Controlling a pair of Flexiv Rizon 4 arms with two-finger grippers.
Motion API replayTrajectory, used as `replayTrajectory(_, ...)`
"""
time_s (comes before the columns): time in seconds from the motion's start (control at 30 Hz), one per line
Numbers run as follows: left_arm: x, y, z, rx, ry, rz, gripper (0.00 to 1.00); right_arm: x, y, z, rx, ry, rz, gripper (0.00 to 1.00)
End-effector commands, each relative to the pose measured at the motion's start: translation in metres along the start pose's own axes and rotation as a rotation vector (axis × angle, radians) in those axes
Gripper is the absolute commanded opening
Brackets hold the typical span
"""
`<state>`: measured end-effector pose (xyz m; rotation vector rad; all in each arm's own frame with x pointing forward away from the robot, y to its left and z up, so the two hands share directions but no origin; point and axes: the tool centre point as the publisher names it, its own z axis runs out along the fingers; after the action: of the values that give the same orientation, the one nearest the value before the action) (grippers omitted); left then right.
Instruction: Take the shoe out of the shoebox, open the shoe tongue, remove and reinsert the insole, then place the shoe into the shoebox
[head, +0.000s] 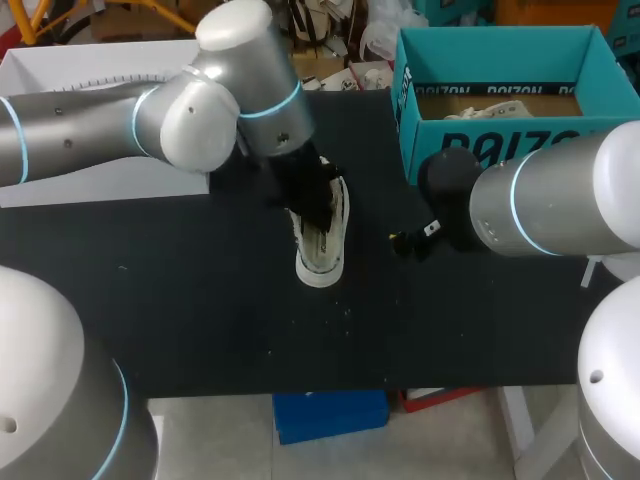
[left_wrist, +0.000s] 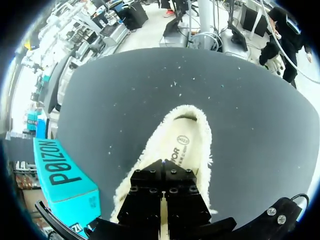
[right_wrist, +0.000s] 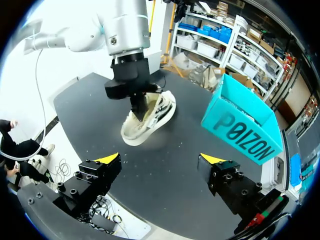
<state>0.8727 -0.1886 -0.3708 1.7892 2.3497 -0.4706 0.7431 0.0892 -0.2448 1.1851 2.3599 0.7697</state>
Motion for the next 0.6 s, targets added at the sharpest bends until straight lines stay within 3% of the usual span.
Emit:
replayTrajectory(0.03,0.023,0.001,-0.053,0.001,-0.139,-0.030,0.00,0.002,0.000,0.001,0.001,-0.003,0.001,1.00)
replayTrajectory(0.3,0.028,0.023,-0.104,-0.116,-0.320,-0.149,0.00,0.002,0.000,0.001,0.001,-0.003,0.001,1.00)
replayTrajectory(0.6,0.022,0.076,-0.109,-0.214,-0.330,-0.271,0.00,0.002,0.000,0.001,0.001,-0.003,0.001,1.00)
